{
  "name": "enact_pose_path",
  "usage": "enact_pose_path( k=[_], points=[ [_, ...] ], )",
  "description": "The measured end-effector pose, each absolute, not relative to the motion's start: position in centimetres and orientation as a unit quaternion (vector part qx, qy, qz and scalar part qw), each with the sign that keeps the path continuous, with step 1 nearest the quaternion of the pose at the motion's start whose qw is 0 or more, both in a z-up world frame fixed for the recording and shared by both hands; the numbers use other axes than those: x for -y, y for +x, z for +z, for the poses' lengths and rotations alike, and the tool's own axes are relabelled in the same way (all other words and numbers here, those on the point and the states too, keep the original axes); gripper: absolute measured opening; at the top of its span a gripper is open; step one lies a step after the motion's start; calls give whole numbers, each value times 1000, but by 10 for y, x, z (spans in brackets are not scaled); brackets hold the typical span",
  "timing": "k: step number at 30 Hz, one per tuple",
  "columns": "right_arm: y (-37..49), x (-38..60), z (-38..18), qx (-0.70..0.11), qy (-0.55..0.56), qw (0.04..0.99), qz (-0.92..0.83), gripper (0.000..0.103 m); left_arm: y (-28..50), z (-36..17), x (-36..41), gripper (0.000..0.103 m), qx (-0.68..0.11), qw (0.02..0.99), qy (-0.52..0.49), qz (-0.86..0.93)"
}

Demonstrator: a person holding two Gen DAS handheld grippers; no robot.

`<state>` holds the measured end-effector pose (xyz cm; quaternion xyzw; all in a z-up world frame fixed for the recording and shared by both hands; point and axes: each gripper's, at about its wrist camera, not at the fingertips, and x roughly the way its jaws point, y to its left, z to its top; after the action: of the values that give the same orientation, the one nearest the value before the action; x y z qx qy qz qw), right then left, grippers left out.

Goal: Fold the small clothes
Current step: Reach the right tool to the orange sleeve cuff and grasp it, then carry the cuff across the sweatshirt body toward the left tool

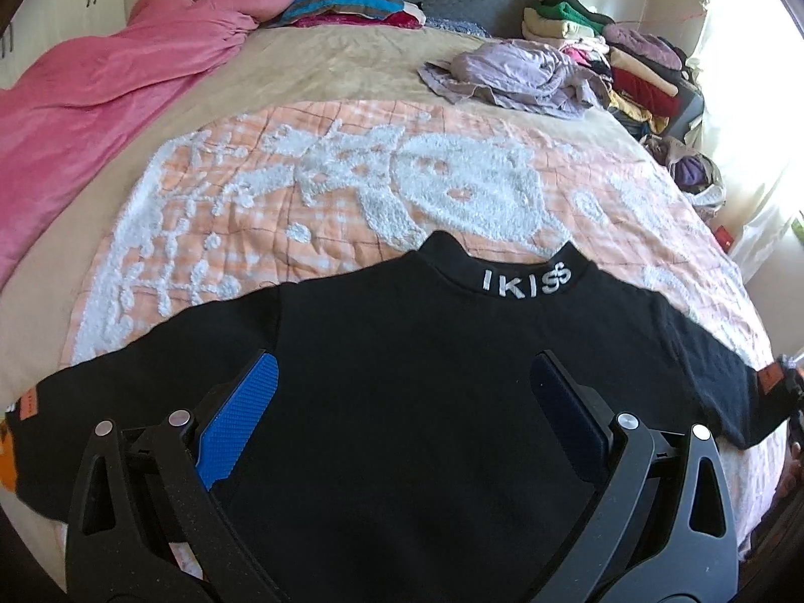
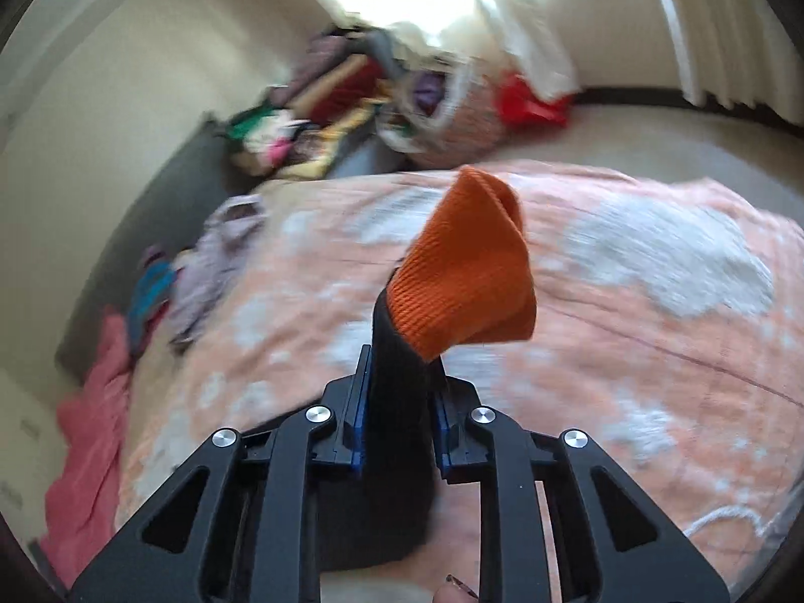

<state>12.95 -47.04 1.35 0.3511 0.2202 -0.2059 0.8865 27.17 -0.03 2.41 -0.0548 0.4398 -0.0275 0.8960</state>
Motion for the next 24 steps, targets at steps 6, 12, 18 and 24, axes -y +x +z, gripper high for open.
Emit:
enact_pose_path(
  k=[6, 12, 18, 24],
  points=[
    [157, 406, 55, -207, 312, 921, -108, 14, 270, 38, -12, 94, -436, 896, -82, -40],
    [184, 336, 75, -219, 283, 933, -23, 13, 265, 45, -24, 94, -438, 891, -107, -58],
    [206, 255, 80, -240, 233, 941, 53, 13, 261, 43, -47, 94, -446, 878, -153, -76],
    [219, 188, 72, -266, 180, 941, 103, 13, 256, 34, -76, 94, -451, 865, -204, -85]
  ],
)
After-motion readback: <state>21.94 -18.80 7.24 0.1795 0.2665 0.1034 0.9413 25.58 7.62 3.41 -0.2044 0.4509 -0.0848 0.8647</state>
